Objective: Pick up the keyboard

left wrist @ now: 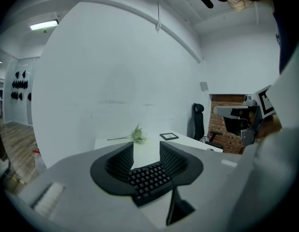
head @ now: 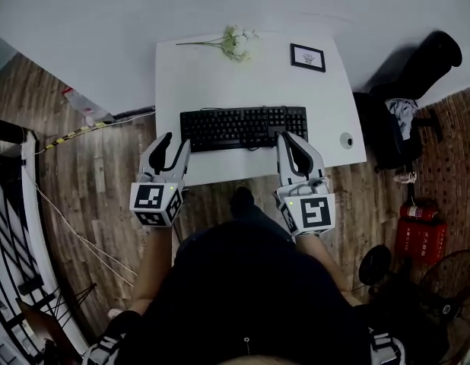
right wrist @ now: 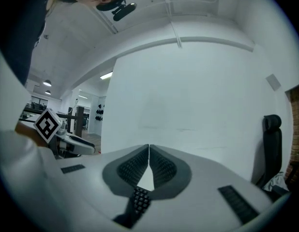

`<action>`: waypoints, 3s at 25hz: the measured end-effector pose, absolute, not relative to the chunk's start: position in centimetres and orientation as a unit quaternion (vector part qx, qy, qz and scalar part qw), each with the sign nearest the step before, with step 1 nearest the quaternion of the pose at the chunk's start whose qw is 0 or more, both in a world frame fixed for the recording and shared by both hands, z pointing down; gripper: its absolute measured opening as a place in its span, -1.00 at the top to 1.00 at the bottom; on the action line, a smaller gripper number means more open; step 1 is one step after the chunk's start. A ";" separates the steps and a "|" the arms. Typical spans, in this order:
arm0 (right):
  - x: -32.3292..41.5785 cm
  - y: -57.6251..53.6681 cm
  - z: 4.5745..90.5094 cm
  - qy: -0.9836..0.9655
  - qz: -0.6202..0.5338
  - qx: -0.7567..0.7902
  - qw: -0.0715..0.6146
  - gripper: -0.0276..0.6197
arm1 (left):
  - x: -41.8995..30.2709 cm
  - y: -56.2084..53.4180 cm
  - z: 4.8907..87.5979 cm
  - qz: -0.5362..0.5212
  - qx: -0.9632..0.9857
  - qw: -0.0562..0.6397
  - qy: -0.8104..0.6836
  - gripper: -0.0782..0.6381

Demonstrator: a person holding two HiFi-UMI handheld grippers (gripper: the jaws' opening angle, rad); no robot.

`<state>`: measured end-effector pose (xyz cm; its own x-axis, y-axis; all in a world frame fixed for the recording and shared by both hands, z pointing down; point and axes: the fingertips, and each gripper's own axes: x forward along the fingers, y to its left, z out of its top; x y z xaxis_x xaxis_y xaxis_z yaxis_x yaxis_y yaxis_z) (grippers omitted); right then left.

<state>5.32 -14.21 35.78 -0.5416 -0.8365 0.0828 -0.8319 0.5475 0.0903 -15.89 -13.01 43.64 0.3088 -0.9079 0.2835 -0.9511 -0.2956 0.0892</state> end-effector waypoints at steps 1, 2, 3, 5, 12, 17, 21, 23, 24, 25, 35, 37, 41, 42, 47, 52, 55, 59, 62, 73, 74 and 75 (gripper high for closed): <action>5.5 -15.2 36.1 -0.881 -0.014 0.470 0.060 0.88 | -15.9 -13.6 44.3 0.097 0.796 0.126 -0.584 0.31; 5.7 -16.2 36.5 -0.885 -0.009 0.462 0.061 0.88 | -16.0 -14.2 44.9 0.105 0.792 0.131 -0.587 0.31; 5.8 -17.1 37.0 -0.889 -0.004 0.453 0.061 0.88 | -16.1 -14.6 45.6 0.111 0.786 0.138 -0.592 0.30; 6.0 -19.0 37.8 -0.898 0.004 0.435 0.064 0.88 | -16.2 -15.5 46.8 0.122 0.775 0.155 -0.600 0.29; 7.0 -23.6 39.9 -0.911 0.014 0.405 0.072 0.88 | -16.5 -17.5 51.6 0.160 0.745 0.210 -0.613 0.25; 7.6 -24.9 41.4 -0.910 0.023 0.405 0.088 0.88 | -17.2 -18.0 56.7 0.205 0.731 0.268 -0.593 0.17; 7.8 -25.4 42.2 -0.904 0.029 0.413 0.101 0.88 | -17.8 -18.3 60.2 0.234 0.722 0.315 -0.570 0.08; 7.9 -25.9 42.3 -0.901 0.032 0.420 0.106 0.88 | -18.2 -18.6 61.6 0.253 0.715 0.330 -0.562 0.07; 8.0 -26.0 42.4 -0.899 0.034 0.424 0.108 0.88 | -18.3 -18.7 62.2 0.262 0.712 0.336 -0.558 0.05; 8.1 -26.2 42.4 -0.896 0.036 0.428 0.110 0.88 | -18.4 -18.7 62.8 0.269 0.710 0.342 -0.554 0.04; 9.6 -27.1 43.2 -0.877 0.041 0.462 0.128 0.88 | -18.2 -19.5 65.5 0.304 0.699 0.396 -0.512 0.03; 10.0 -27.1 43.4 -0.874 0.042 0.467 0.131 0.88 | -18.2 -19.6 65.6 0.301 0.696 0.407 -0.509 0.03; 10.6 -27.1 43.6 -0.867 0.042 0.477 0.136 0.88 | -18.2 -19.5 65.7 0.281 0.689 0.436 -0.506 0.03; 10.8 -27.1 43.8 -0.865 0.042 0.480 0.137 0.88 | -18.2 -19.5 65.8 0.277 0.687 0.444 -0.505 0.03; 11.9 -27.3 44.5 -0.855 0.046 0.495 0.145 0.88 | -18.0 -19.5 66.0 0.273 0.685 0.463 -0.493 0.07; 13.1 -27.5 45.0 -0.844 0.053 0.511 0.151 0.88 | -18.0 -19.5 65.8 0.278 0.678 0.468 -0.493 0.11; 14.0 -27.6 46.0 -0.837 0.067 0.518 0.162 0.88 | -18.2 -19.4 65.6 0.281 0.675 0.467 -0.497 0.14; 16.5 -28.0 48.6 -0.821 0.089 0.530 0.194 0.88 | -18.2 -19.4 64.9 0.286 0.676 0.460 -0.501 0.15; 18.6 -27.8 51.5 -0.811 0.116 0.527 0.228 0.87 | -18.1 -19.3 64.2 0.289 0.676 0.452 -0.505 0.15; 20.7 -26.7 61.5 -0.808 0.282 0.421 0.303 0.36 | -18.0 -19.4 62.7 0.291 0.681 0.438 -0.510 0.16; 20.7 -26.8 62.2 -0.804 0.304 0.412 0.301 0.34 | -18.0 -19.5 62.6 0.291 0.681 0.437 -0.511 0.16; 20.8 -26.8 62.9 -0.800 0.325 0.407 0.298 0.31 | -18.0 -19.5 62.5 0.291 0.681 0.436 -0.511 0.16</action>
<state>20.80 -26.84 62.91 -0.4914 -0.4570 0.7414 -0.8448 0.4572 -0.2780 -18.00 -19.50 62.46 0.3082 -0.4425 0.8421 -0.9500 -0.0971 0.2967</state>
